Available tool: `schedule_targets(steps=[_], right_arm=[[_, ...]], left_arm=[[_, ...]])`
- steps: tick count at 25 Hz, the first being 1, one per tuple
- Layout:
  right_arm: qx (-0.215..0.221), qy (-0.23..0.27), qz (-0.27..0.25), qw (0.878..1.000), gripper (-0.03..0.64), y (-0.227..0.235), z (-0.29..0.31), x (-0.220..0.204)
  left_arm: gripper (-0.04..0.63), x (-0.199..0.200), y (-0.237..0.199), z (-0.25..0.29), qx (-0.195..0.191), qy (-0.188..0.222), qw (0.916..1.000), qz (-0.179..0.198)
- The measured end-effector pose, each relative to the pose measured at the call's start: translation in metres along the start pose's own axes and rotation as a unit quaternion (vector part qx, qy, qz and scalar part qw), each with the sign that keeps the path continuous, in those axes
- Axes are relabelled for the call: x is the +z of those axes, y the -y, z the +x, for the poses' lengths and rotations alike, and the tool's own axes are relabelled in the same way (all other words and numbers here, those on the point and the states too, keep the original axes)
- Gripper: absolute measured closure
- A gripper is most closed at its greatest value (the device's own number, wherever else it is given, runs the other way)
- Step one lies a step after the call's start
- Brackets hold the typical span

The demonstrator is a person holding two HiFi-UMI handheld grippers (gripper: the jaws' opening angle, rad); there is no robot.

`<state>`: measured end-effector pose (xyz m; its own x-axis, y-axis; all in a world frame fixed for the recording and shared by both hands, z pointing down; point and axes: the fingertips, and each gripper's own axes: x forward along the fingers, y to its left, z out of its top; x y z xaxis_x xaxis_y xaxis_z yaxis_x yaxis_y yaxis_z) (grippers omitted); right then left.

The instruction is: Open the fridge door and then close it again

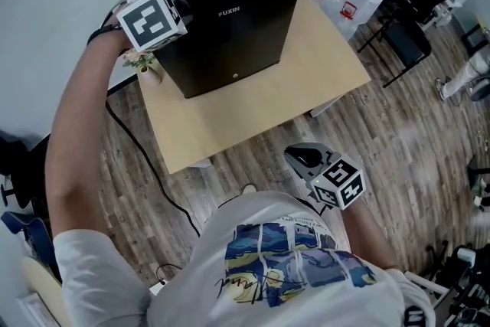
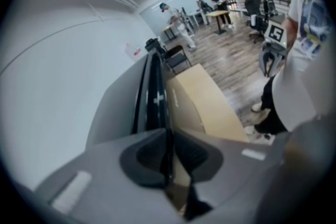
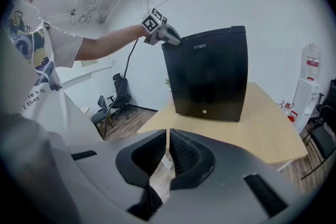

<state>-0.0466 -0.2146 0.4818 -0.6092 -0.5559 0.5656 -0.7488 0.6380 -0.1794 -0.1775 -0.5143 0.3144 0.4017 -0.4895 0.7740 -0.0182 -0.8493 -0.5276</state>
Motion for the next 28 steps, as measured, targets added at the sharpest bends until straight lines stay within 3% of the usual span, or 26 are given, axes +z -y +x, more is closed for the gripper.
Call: schedule_targets(steps=[17, 24, 28], right_arm=[[0.004, -0.003, -0.003, 1.000, 0.591, -0.001, -0.008, -0.006], [0.005, -0.002, 0.001, 1.000, 0.591, 0.000, -0.019, -0.013], [0.007, -0.003, 0.001, 1.000, 0.591, 0.000, -0.029, -0.023]], left_arm=[[0.538, 0.001, -0.003, 0.003, -0.001, -0.002, 1.0000, 0.003], [0.532, -0.003, -0.004, 0.005, 0.015, -0.015, 0.9998, -0.006], [0.526, -0.003, -0.004, 0.003, 0.042, -0.018, 0.9989, -0.007]])
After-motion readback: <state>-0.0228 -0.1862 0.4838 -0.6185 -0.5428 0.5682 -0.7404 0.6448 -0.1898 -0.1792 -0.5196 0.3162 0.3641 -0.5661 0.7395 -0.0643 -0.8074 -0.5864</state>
